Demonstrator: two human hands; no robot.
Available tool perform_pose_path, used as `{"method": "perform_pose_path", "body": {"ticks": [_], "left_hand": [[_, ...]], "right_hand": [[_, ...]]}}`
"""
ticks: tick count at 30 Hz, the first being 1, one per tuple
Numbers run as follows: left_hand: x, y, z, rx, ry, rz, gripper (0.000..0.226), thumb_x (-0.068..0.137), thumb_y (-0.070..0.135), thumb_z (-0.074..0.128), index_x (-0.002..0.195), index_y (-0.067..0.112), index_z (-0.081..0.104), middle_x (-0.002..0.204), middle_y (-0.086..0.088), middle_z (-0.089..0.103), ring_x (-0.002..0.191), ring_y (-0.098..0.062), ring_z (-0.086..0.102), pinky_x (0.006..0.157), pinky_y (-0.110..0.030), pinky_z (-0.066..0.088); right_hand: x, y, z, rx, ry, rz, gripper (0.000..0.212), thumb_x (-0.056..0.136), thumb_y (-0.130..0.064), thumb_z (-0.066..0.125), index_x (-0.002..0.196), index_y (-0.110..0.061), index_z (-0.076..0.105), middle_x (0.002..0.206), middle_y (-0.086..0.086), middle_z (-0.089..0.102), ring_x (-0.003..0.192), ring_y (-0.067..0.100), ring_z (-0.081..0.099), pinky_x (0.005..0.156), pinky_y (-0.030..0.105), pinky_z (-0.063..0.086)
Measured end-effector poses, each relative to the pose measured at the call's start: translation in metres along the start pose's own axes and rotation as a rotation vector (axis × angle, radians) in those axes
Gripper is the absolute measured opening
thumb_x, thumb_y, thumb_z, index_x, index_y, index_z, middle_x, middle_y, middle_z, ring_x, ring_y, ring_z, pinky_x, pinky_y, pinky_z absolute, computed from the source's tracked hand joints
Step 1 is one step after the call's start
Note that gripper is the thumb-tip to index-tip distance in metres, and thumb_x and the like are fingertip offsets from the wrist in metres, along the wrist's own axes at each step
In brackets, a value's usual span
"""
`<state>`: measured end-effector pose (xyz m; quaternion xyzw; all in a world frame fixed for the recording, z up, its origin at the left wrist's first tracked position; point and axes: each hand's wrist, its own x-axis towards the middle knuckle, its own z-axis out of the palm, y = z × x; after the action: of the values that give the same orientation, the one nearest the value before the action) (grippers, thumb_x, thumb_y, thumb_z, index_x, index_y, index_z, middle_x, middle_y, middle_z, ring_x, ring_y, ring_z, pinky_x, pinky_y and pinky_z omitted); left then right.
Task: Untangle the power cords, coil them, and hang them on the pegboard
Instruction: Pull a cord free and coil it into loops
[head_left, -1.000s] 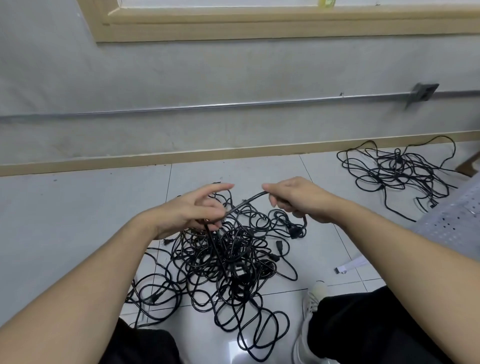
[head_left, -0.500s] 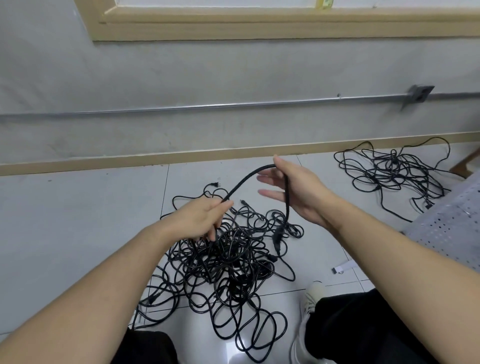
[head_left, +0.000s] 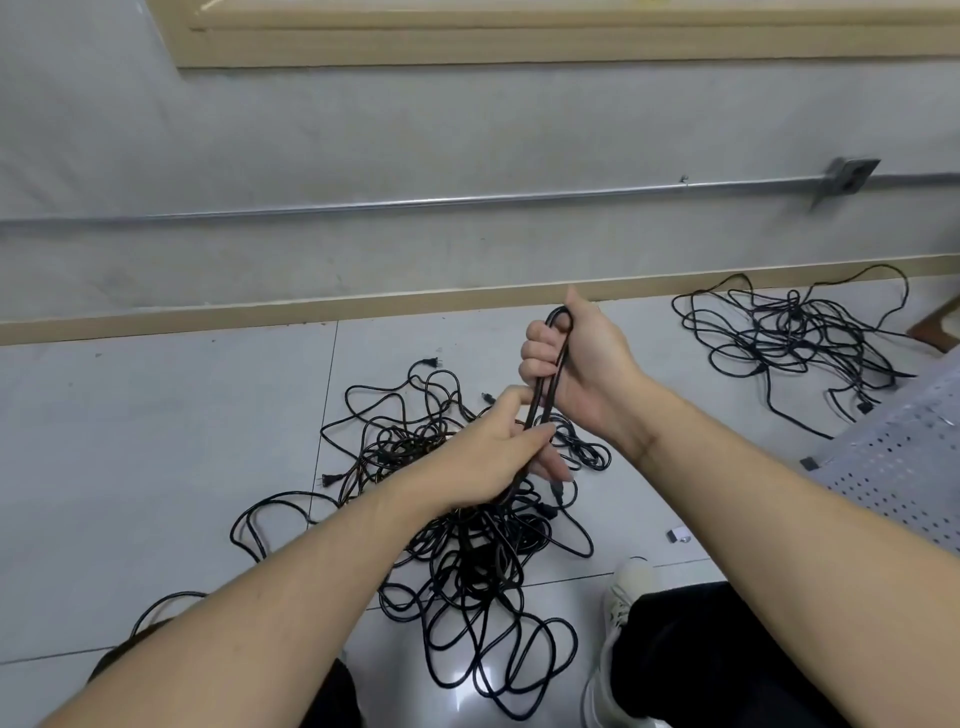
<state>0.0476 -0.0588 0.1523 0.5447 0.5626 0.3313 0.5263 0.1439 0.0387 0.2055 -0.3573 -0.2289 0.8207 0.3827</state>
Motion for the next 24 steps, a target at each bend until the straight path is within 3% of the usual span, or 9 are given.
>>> {"method": "perform_pose_path", "body": {"ticks": [4, 9, 11, 13, 15, 17, 18, 21, 24], "left_hand": [[0.0, 0.006, -0.005, -0.045, -0.018, -0.039, 0.027, 0.111, 0.025, 0.04, 0.125, 0.006, 0.052, 0.071, -0.007, 0.064, 0.067, -0.024, 0.066, 0.067, -0.032, 0.056], [0.002, 0.004, -0.02, -0.079, -0.085, -0.032, 0.036, 0.108, 0.017, 0.048, 0.144, 0.025, 0.05, 0.088, -0.007, 0.071, 0.048, -0.013, 0.052, 0.046, -0.023, 0.046], [0.003, 0.003, -0.024, -0.165, -0.074, -0.049, 0.043, 0.107, 0.014, 0.051, 0.147, 0.028, 0.047, 0.095, -0.008, 0.072, 0.048, -0.012, 0.049, 0.042, -0.021, 0.042], [0.004, 0.001, -0.027, -0.208, -0.02, -0.056, 0.045, 0.107, 0.015, 0.051, 0.148, 0.033, 0.047, 0.094, -0.008, 0.072, 0.045, -0.011, 0.048, 0.038, -0.02, 0.038], [0.007, 0.0, -0.029, -0.258, 0.049, -0.046, 0.045, 0.107, 0.018, 0.051, 0.144, 0.044, 0.047, 0.093, -0.007, 0.072, 0.046, -0.01, 0.048, 0.038, -0.02, 0.036], [0.012, 0.001, -0.032, -0.361, 0.128, -0.022, 0.045, 0.107, 0.021, 0.052, 0.138, 0.053, 0.052, 0.09, -0.005, 0.071, 0.05, -0.011, 0.049, 0.04, -0.021, 0.038], [0.013, 0.002, -0.033, -0.44, 0.174, -0.008, 0.044, 0.106, 0.022, 0.054, 0.137, 0.054, 0.054, 0.086, -0.003, 0.069, 0.052, -0.011, 0.049, 0.041, -0.021, 0.039], [0.018, 0.007, -0.037, -0.705, 0.309, 0.042, 0.036, 0.106, 0.02, 0.052, 0.13, 0.045, 0.062, 0.071, 0.001, 0.055, 0.054, -0.012, 0.05, 0.044, -0.023, 0.045], [0.022, 0.01, -0.049, -0.926, 0.407, 0.092, 0.024, 0.108, 0.018, 0.048, 0.118, 0.032, 0.064, 0.068, 0.002, 0.047, 0.055, -0.011, 0.054, 0.052, -0.03, 0.059]], "right_hand": [[0.011, -0.004, -0.008, -0.015, -0.032, -0.014, 0.04, 0.108, -0.047, 0.041, 0.081, -0.016, 0.039, 0.053, -0.004, 0.026, 0.042, 0.009, 0.02, 0.04, 0.019, 0.017], [0.027, -0.004, -0.017, -0.029, -0.019, -0.058, 0.038, 0.108, -0.046, 0.04, 0.08, -0.02, 0.039, 0.052, -0.006, 0.02, 0.039, 0.007, 0.015, 0.034, 0.019, 0.015], [0.034, -0.003, -0.018, 0.004, -0.006, -0.068, 0.04, 0.109, -0.046, 0.036, 0.078, -0.02, 0.039, 0.051, -0.005, 0.025, 0.038, 0.008, 0.022, 0.035, 0.019, 0.022], [0.039, -0.001, -0.02, -0.032, 0.004, -0.095, 0.044, 0.108, -0.051, 0.032, 0.083, -0.017, 0.044, 0.054, 0.001, 0.045, 0.046, 0.015, 0.043, 0.046, 0.024, 0.041], [0.041, 0.003, -0.025, -0.176, -0.003, -0.092, 0.056, 0.106, -0.06, 0.024, 0.099, -0.013, 0.053, 0.076, 0.012, 0.069, 0.07, 0.025, 0.065, 0.065, 0.034, 0.054], [0.044, 0.011, -0.031, -0.334, -0.06, -0.032, 0.069, 0.105, -0.063, 0.017, 0.119, -0.008, 0.055, 0.094, 0.016, 0.074, 0.086, 0.029, 0.068, 0.077, 0.039, 0.056], [0.045, 0.017, -0.032, -0.419, -0.099, 0.002, 0.07, 0.105, -0.062, 0.015, 0.123, -0.007, 0.056, 0.091, 0.015, 0.074, 0.088, 0.03, 0.067, 0.083, 0.041, 0.054], [0.047, 0.038, -0.039, -0.714, -0.232, 0.089, 0.058, 0.107, -0.053, 0.018, 0.105, -0.012, 0.059, 0.075, 0.006, 0.067, 0.076, 0.023, 0.062, 0.088, 0.044, 0.044], [0.038, 0.055, -0.047, -0.978, -0.498, 0.207, 0.048, 0.099, -0.046, 0.026, 0.103, -0.016, 0.062, 0.098, 0.012, 0.074, 0.095, 0.024, 0.064, 0.089, 0.041, 0.04]]}}
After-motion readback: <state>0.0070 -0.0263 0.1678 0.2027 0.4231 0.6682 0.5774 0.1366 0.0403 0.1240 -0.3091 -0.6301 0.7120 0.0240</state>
